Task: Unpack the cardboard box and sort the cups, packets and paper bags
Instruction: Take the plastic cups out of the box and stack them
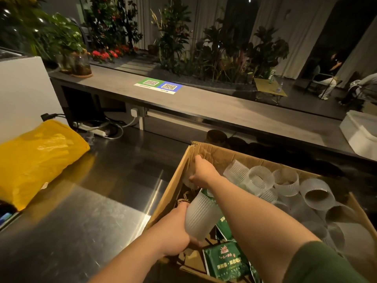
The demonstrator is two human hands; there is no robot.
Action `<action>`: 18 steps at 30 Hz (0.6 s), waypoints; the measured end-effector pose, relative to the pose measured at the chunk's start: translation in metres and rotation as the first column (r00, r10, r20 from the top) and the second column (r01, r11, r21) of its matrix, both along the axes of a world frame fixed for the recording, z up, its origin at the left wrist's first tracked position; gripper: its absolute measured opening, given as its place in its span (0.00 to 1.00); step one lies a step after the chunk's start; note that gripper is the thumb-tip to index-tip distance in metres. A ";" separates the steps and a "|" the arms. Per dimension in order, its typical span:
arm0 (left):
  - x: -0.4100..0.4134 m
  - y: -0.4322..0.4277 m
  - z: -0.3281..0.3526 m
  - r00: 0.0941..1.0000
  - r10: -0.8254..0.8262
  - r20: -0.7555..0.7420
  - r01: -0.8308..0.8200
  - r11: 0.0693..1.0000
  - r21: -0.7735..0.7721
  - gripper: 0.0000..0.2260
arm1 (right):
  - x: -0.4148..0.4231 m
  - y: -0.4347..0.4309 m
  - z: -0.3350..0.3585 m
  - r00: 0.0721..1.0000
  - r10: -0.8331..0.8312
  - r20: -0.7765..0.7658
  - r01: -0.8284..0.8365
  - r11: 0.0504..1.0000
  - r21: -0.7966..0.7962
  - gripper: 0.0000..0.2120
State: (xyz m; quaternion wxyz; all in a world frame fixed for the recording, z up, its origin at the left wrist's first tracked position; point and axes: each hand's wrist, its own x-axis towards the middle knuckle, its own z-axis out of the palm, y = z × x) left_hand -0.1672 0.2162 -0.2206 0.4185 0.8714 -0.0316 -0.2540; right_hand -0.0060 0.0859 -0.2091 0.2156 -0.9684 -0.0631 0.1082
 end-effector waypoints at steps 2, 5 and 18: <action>0.000 0.000 0.001 1.000 0.002 0.008 -0.002 1.000 -0.009 0.39 | -0.005 -0.012 0.011 1.000 -0.014 0.000 0.014 0.991 0.136 0.29; -0.001 0.001 0.004 0.999 -0.018 0.034 0.018 1.000 -0.022 0.39 | -0.022 -0.040 0.034 0.997 -0.061 0.040 0.042 0.926 0.376 0.12; -0.010 -0.001 0.013 0.985 -0.024 0.171 0.034 0.998 -0.056 0.40 | -0.151 -0.097 0.059 0.994 -0.084 0.069 0.029 0.818 0.574 0.06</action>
